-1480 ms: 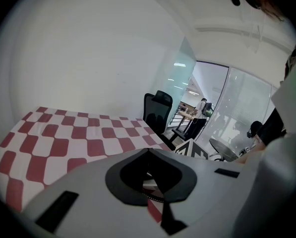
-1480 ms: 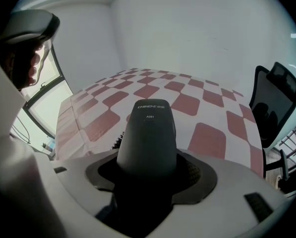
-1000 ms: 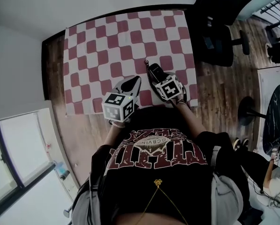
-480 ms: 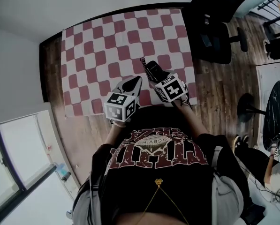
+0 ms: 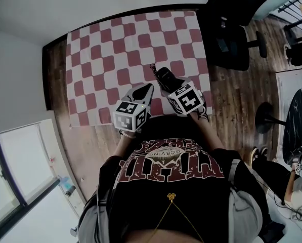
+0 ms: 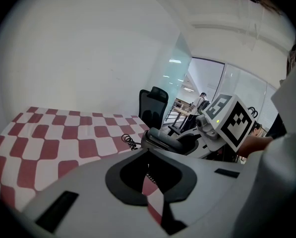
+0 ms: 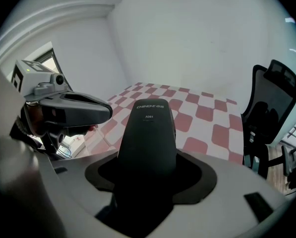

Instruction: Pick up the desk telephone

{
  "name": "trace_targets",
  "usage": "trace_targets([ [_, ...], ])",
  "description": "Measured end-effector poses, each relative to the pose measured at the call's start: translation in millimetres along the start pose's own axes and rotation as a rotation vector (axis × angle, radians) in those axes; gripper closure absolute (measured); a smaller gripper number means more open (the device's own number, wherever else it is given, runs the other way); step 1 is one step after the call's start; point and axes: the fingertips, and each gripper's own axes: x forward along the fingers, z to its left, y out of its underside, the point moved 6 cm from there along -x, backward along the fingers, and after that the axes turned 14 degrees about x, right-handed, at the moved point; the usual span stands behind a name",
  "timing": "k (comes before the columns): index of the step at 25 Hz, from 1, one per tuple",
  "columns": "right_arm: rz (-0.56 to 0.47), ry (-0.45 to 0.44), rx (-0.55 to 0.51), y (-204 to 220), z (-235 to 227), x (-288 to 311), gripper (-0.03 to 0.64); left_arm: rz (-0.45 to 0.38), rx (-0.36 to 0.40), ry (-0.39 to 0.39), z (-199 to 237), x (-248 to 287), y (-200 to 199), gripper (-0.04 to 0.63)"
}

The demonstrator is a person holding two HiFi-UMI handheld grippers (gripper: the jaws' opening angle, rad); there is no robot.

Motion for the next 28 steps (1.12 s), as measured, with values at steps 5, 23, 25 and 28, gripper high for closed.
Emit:
trace_targets([
  [5, -0.007, -0.009, 0.008, -3, 4, -9, 0.328, 0.009, -0.003, 0.005, 1, 1, 2, 0.586],
  [23, -0.026, -0.043, -0.03, -22, 25, -55, 0.328, 0.041, -0.013, 0.029, -1, 7, 9, 0.586],
  [25, -0.03, -0.047, -0.035, -24, 27, -61, 0.328, 0.043, -0.015, 0.028, -1, 7, 9, 0.588],
  [28, -0.036, -0.052, -0.048, -29, 30, -68, 0.328, 0.045, -0.018, 0.027, -1, 8, 9, 0.588],
])
